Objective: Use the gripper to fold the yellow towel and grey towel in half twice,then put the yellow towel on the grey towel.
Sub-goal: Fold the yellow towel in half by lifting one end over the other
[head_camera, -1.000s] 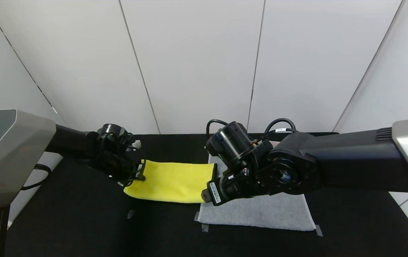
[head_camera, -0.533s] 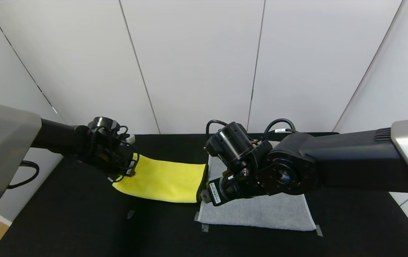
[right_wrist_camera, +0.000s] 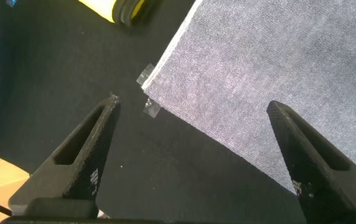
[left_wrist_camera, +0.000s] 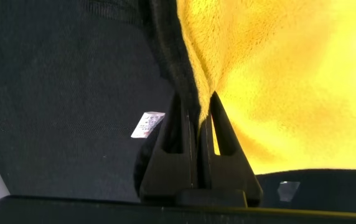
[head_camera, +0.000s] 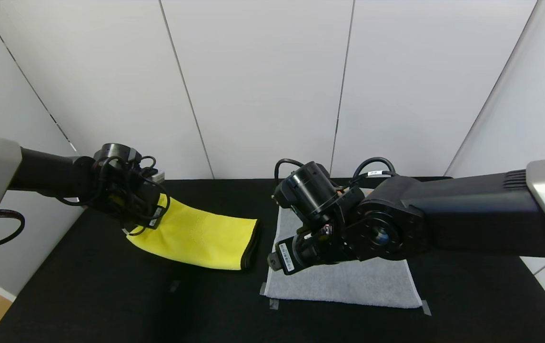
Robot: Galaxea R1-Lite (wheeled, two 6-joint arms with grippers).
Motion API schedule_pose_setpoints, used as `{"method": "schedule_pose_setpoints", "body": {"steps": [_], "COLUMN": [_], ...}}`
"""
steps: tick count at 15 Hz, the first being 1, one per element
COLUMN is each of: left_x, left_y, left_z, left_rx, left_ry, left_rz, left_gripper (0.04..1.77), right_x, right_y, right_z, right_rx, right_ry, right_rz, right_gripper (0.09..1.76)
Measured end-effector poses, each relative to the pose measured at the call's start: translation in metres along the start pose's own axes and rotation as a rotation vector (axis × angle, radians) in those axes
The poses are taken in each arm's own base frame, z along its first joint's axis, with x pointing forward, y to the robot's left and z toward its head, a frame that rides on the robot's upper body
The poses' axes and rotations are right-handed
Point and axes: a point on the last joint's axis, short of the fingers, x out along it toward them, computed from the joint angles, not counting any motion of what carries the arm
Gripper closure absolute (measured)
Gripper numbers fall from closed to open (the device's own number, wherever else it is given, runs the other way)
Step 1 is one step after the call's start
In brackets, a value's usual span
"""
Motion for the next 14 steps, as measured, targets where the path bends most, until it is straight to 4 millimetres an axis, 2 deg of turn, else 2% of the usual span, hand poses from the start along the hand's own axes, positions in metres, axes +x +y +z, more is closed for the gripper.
{"method": "schedule_pose_setpoints", "body": {"steps": [5,10,14], "left_x": [-0.021,-0.046,-0.057], "left_y": [-0.018,-0.047,-0.072], "left_z": [0.005,0.013,0.018], "left_rx": [0.036,0.069,0.088], "left_ry": [0.011,0.0,-0.021], "left_rz": [-0.028,-0.077,-0.113], "left_gripper": [1.67,1.67,1.67], "right_x": [-0.001,-0.008,-0.018], "right_y": [-0.004,-0.012,-0.021], "right_z": [0.0,-0.004,-0.007], "right_rx": [0.006,0.014,0.025], "right_ry": [0.005,0.013,0.015], "right_rz": [-0.008,-0.018,-0.028], "right_gripper": [0.14,0.14,0.14]}}
